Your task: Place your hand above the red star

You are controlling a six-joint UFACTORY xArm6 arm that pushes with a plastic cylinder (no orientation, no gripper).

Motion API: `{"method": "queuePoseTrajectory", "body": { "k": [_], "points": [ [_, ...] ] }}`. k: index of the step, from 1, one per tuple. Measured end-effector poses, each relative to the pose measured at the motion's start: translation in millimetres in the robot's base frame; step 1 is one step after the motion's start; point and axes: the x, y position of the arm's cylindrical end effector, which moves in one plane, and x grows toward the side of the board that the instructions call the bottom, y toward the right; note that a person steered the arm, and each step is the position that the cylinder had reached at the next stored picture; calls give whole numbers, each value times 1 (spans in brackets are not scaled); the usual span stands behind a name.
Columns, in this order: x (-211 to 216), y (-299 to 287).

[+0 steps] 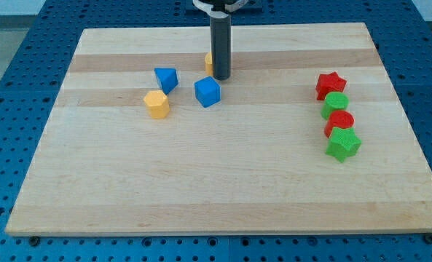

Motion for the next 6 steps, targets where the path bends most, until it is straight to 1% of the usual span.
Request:
{"method": "queuePoseTrajectory", "body": {
  "k": [1, 3, 5, 6],
  "points": [
    [0, 4],
    [-3, 45],
    [-4, 126],
    [-14, 167]
  ]
}}
